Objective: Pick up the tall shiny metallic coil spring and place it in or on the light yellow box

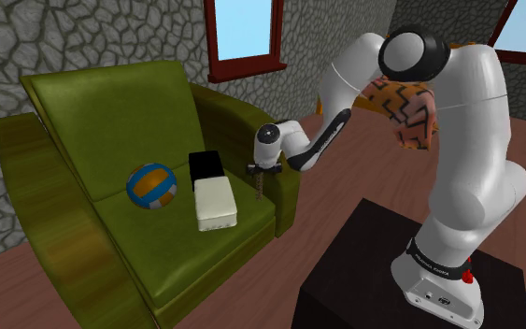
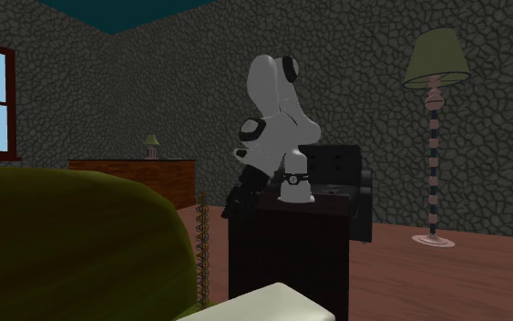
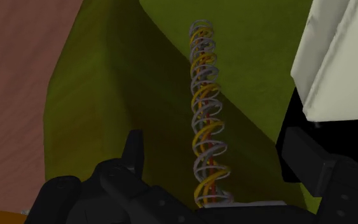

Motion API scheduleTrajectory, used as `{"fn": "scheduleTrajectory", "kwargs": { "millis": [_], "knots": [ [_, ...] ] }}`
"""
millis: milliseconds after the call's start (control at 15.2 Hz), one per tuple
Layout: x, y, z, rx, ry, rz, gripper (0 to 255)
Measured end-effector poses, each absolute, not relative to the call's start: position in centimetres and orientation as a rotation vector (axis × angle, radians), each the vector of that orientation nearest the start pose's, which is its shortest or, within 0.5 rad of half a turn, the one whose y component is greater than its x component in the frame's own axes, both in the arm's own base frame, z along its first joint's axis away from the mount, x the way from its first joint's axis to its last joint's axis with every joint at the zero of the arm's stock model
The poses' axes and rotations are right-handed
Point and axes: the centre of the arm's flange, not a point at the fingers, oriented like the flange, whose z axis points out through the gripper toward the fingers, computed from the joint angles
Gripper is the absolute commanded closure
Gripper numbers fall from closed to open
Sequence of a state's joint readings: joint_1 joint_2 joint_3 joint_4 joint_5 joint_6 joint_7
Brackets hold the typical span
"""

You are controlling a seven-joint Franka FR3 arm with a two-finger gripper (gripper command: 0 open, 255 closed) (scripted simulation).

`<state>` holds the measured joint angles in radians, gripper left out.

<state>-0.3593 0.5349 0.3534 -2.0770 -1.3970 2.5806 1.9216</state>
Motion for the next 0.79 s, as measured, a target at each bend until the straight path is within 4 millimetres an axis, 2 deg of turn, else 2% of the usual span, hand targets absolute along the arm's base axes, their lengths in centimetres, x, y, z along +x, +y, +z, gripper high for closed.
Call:
{"fn": "scheduleTrajectory", "kwargs": {
  "millis": [330, 792],
  "knots": [
    [61.7, -0.3, 13.6, -2.984, 1.384, -0.923, 0],
    [63.2, -1.9, 10.3, -2.977, 1.401, -0.933, 0]
  ]
}}
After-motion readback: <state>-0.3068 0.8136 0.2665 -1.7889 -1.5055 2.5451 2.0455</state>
